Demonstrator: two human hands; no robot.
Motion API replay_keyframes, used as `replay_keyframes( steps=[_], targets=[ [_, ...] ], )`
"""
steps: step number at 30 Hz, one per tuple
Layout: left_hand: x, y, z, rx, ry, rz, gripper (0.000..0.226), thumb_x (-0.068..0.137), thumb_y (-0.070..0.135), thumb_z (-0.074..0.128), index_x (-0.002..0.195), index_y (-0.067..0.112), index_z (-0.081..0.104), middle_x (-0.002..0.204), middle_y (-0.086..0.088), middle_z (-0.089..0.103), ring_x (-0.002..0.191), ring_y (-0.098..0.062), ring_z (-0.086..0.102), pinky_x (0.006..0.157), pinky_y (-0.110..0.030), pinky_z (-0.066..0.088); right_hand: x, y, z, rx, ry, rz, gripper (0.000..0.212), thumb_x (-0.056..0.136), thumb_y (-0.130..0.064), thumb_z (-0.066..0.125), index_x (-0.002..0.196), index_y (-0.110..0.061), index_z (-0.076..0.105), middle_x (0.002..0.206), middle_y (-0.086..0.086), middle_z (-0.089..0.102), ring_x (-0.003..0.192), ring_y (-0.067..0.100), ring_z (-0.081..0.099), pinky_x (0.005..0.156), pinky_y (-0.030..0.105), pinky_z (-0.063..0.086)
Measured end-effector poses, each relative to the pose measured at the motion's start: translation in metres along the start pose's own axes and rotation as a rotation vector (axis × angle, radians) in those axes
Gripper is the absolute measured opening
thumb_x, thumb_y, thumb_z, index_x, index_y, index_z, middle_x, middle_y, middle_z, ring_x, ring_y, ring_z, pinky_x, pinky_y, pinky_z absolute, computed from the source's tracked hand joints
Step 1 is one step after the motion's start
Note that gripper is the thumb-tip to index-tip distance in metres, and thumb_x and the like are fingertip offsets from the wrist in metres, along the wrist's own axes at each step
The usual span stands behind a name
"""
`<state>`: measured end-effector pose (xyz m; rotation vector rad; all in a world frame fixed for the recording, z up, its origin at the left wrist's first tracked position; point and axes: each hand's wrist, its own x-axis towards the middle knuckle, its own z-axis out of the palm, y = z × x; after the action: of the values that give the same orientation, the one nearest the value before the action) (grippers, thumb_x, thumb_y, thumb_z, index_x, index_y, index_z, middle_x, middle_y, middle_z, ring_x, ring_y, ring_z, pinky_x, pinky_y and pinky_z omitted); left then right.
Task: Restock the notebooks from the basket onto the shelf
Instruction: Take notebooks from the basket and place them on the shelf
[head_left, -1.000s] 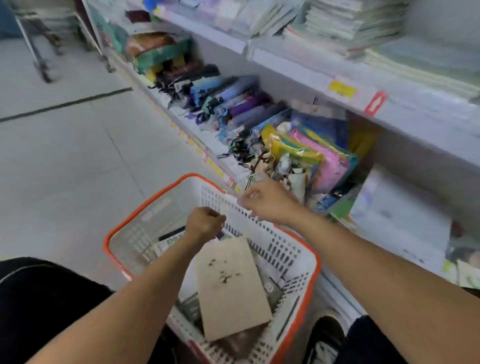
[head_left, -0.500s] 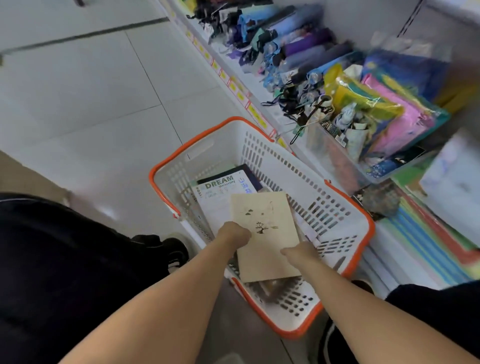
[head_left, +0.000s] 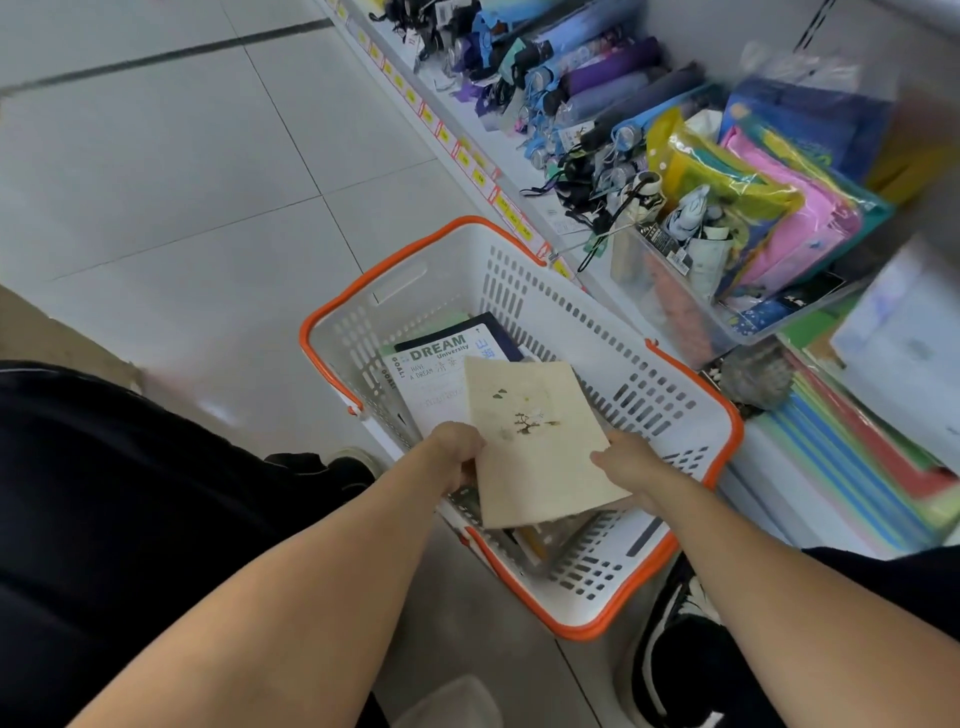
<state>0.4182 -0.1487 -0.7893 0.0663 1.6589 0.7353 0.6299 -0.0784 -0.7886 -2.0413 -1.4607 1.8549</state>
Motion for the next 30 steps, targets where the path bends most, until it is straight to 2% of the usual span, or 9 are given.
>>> replay_keyframes(
  steps=[4,7,10,13,15,17,20,25,30],
  targets=[
    [-0.01,0.011,0.002,-0.187,-0.123,0.044,0.02,0.099,0.009,0.044,0.115,0.004,0.055,0.105,-0.013,0.068,0.083,-0.026,0.068,0.067,-0.042,0.057,-0.008,-0.018,-0.023,0.288,-0.127,0.08,0.03,0.102,-0.01,0.051,0.131,-0.015,0.055,0.102,0.008,0.064,0.08,0.018,0.06,0.046,0.026,0.053],
    [-0.027,0.027,-0.001,-0.201,-0.211,0.023,0.017,0.096,0.008,0.048,0.111,0.008,0.055,0.1,-0.012,0.07,0.076,-0.024,0.072,0.058,-0.034,0.058,-0.011,-0.029,-0.033,0.308,-0.201,0.054,0.03,0.1,-0.01,0.054,0.128,-0.021,0.057,0.102,0.009,0.065,0.072,0.015,0.06,0.04,0.02,0.049],
    [-0.034,0.04,-0.011,-0.209,-0.191,0.092,0.031,0.092,-0.004,0.05,0.122,0.005,0.053,0.118,-0.016,0.065,0.096,-0.032,0.064,0.069,-0.045,0.055,-0.012,-0.041,-0.031,0.37,-0.244,-0.032,0.029,0.1,-0.024,0.056,0.128,-0.023,0.06,0.105,0.008,0.071,0.082,0.02,0.068,0.052,0.027,0.056],
    [-0.035,0.056,-0.026,-0.344,-0.018,0.245,0.037,0.093,-0.005,0.053,0.128,0.005,0.05,0.107,-0.012,0.067,0.091,-0.031,0.064,0.065,-0.043,0.052,-0.003,-0.046,-0.017,0.517,-0.191,0.008,0.046,0.098,-0.053,0.048,0.116,-0.012,0.059,0.114,0.015,0.07,0.099,0.031,0.07,0.071,0.039,0.061],
    [-0.033,0.066,-0.035,-0.47,0.087,0.302,0.043,0.093,-0.005,0.052,0.134,0.007,0.046,0.115,-0.012,0.065,0.097,-0.032,0.062,0.073,-0.045,0.051,0.007,-0.038,0.001,0.231,-0.036,-0.022,0.051,0.099,-0.054,0.044,0.121,-0.01,0.057,0.127,0.017,0.063,0.106,0.03,0.065,0.082,0.04,0.06],
    [-0.027,0.07,-0.043,-0.553,0.142,0.326,0.049,0.093,-0.006,0.05,0.138,0.01,0.043,0.123,-0.011,0.062,0.106,-0.033,0.06,0.086,-0.048,0.05,0.018,-0.021,0.021,-0.15,0.073,-0.103,0.055,0.097,-0.046,0.055,0.139,-0.011,0.049,0.144,0.011,0.051,0.115,0.024,0.059,0.089,0.034,0.054],
    [-0.02,0.07,-0.053,-0.619,0.16,0.321,0.047,0.094,-0.006,0.049,0.138,0.009,0.043,0.124,-0.011,0.063,0.107,-0.032,0.062,0.093,-0.05,0.049,0.028,-0.002,0.046,-0.23,0.078,-0.141,0.08,0.086,-0.036,0.074,0.151,-0.015,0.033,0.148,0.007,0.047,0.125,0.024,0.054,0.097,0.029,0.046],
    [-0.009,0.069,-0.059,-0.694,0.15,0.312,0.042,0.093,-0.006,0.051,0.133,0.007,0.051,0.12,-0.009,0.067,0.091,-0.025,0.066,0.081,-0.042,0.054,0.042,0.0,0.069,-0.329,0.283,-0.227,0.057,0.076,-0.029,0.084,0.122,-0.013,0.055,0.119,0.004,0.064,0.105,0.024,0.063,0.086,0.028,0.051],
    [-0.009,0.071,-0.058,-0.665,0.1,0.293,0.034,0.093,-0.002,0.053,0.125,0.009,0.056,0.103,-0.005,0.072,0.082,-0.021,0.07,0.061,-0.033,0.057,0.05,-0.011,0.088,-0.39,0.399,-0.153,0.045,0.075,-0.025,0.085,0.11,-0.008,0.062,0.112,0.01,0.067,0.102,0.027,0.065,0.084,0.04,0.058]
  ],
)
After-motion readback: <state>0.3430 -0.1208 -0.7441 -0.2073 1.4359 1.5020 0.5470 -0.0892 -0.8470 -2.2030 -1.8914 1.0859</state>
